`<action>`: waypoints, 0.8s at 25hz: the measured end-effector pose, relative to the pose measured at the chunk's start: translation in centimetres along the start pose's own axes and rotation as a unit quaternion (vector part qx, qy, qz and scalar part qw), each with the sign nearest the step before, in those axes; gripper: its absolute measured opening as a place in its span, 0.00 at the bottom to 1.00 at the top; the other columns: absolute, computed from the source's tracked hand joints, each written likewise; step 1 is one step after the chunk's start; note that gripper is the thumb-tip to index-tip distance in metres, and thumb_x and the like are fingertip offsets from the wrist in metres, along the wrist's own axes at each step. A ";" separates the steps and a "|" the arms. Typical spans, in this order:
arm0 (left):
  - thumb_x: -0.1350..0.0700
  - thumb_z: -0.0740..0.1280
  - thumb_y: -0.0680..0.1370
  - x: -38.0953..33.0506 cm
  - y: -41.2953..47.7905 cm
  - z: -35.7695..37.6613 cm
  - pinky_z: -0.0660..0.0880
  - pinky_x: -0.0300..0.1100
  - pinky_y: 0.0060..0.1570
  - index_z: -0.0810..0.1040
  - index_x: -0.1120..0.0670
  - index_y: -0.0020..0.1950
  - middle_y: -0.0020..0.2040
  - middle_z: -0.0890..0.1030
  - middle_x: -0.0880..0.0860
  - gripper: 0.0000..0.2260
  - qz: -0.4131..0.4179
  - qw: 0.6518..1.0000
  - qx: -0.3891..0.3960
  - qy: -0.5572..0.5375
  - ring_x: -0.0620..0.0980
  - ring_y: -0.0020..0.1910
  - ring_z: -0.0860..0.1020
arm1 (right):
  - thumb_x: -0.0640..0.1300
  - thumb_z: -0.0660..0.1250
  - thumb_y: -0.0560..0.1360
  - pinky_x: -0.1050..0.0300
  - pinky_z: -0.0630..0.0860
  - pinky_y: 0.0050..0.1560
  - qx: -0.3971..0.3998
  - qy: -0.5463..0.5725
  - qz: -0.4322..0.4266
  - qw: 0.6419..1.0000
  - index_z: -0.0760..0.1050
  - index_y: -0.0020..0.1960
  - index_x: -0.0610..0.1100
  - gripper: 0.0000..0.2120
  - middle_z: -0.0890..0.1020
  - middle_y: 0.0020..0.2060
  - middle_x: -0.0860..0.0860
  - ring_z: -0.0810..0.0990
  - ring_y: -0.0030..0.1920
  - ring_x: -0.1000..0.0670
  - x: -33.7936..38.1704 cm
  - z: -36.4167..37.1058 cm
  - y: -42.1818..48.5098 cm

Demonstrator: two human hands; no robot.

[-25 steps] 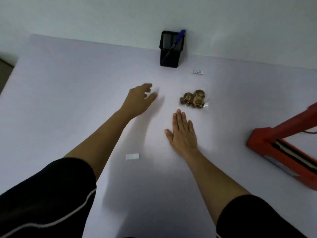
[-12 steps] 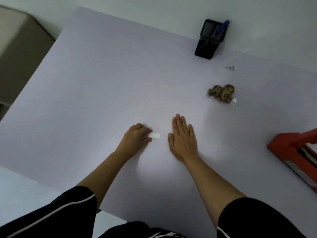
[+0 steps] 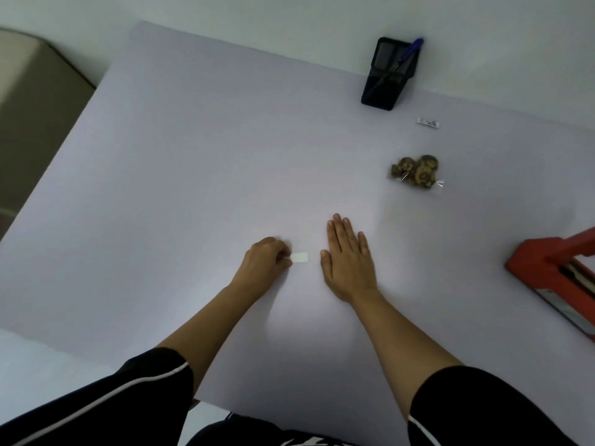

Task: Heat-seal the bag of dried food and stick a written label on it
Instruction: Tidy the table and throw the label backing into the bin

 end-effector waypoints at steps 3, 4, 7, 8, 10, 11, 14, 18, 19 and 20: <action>0.59 0.67 0.76 0.0 -0.2 0.1 0.63 0.37 0.42 0.78 0.61 0.48 0.45 0.76 0.55 0.06 0.021 1.000 0.006 0.017 0.48 0.41 0.70 | 0.52 0.42 0.76 0.49 0.45 0.72 0.007 0.001 -0.001 1.000 0.50 0.75 0.40 0.30 0.54 0.76 0.45 0.50 0.76 0.47 0.0 0.0 -0.1; 0.59 0.66 0.76 0.0 -0.4 0.1 0.63 0.38 0.41 0.77 0.61 0.47 0.45 0.75 0.55 0.06 0.035 0.999 0.002 0.027 0.49 0.40 0.69 | 0.52 0.42 0.76 0.49 0.44 0.72 0.006 0.003 -0.001 1.000 0.50 0.75 0.40 0.30 0.53 0.76 0.46 0.50 0.76 0.47 0.0 -0.1 0.0; 0.61 0.64 0.76 -0.1 -1.0 0.1 0.63 0.40 0.37 0.73 0.61 0.42 0.39 0.72 0.54 0.05 0.050 0.998 -0.025 0.027 0.52 0.36 0.68 | 0.53 0.41 0.76 0.50 0.43 0.72 0.010 0.008 0.000 1.000 0.50 0.75 0.41 0.30 0.53 0.76 0.46 0.49 0.76 0.48 0.0 -0.2 0.0; 0.61 0.64 0.76 0.0 -1.1 0.1 0.62 0.40 0.36 0.70 0.60 0.40 0.36 0.71 0.53 0.06 0.042 0.999 -0.032 0.014 0.52 0.34 0.68 | 0.53 0.41 0.76 0.50 0.43 0.72 0.012 0.010 -0.001 1.000 0.49 0.75 0.41 0.30 0.52 0.76 0.46 0.48 0.76 0.48 0.1 -0.2 -0.1; 0.62 0.64 0.75 0.3 -1.3 0.2 0.64 0.40 0.35 0.69 0.56 0.39 0.35 0.72 0.51 0.07 0.017 0.999 -0.037 -0.022 0.51 0.33 0.69 | 0.53 0.40 0.76 0.50 0.42 0.72 0.017 0.010 -0.004 1.000 0.48 0.76 0.41 0.31 0.51 0.76 0.46 0.47 0.76 0.48 0.1 -0.2 -0.1; 0.61 0.65 0.74 0.5 -1.5 0.1 0.66 0.37 0.35 0.71 0.54 0.41 0.35 0.74 0.50 0.05 -0.012 0.997 -0.040 -0.058 0.49 0.34 0.71 | 0.53 0.39 0.76 0.50 0.42 0.72 0.019 0.008 -0.005 1.000 0.48 0.76 0.41 0.31 0.50 0.76 0.46 0.47 0.76 0.48 0.1 -0.2 -0.1; 0.57 0.69 0.74 1.3 -2.2 -0.2 0.70 0.30 0.42 0.78 0.50 0.51 0.41 0.79 0.47 0.06 -0.134 0.966 -0.054 -0.212 0.45 0.41 0.77 | 0.54 0.35 0.74 0.50 0.43 0.73 0.030 0.003 -0.006 1.000 0.47 0.76 0.40 0.33 0.49 0.77 0.45 0.46 0.76 0.47 0.4 -0.4 0.0; 0.57 0.68 0.75 2.0 -5.1 0.3 0.78 0.43 0.51 0.81 0.52 0.40 0.36 0.83 0.48 0.05 -0.222 0.911 -0.087 -0.337 0.48 0.39 0.80 | 0.54 0.38 0.77 0.49 0.45 0.74 0.046 0.025 0.006 0.999 0.46 0.76 0.40 0.31 0.48 0.77 0.45 0.45 0.76 0.47 1.7 -0.9 -1.4; 0.58 0.68 0.75 2.1 -6.1 0.5 0.79 0.45 0.52 0.81 0.52 0.38 0.34 0.83 0.49 0.06 -0.232 0.897 -0.093 -0.363 0.49 0.38 0.81 | 0.52 0.42 0.79 0.50 0.45 0.74 0.051 0.035 0.002 0.998 0.46 0.76 0.40 0.29 0.47 0.77 0.45 0.45 0.76 0.48 2.3 -0.9 -2.2; 0.59 0.68 0.74 2.3 -7.5 0.8 0.79 0.47 0.53 0.81 0.53 0.36 0.34 0.84 0.51 0.07 -0.240 0.881 -0.105 -0.393 0.50 0.38 0.82 | 0.51 0.45 0.80 0.50 0.44 0.74 0.054 0.043 -0.006 0.998 0.45 0.76 0.40 0.28 0.47 0.77 0.45 0.44 0.76 0.48 3.1 -0.9 -3.2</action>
Point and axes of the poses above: each hand's wrist, its own y-axis towards the middle knuckle, its own z-axis out of the palm, x = y × z, the point moved 4 cm from there along y, towards the middle knuckle
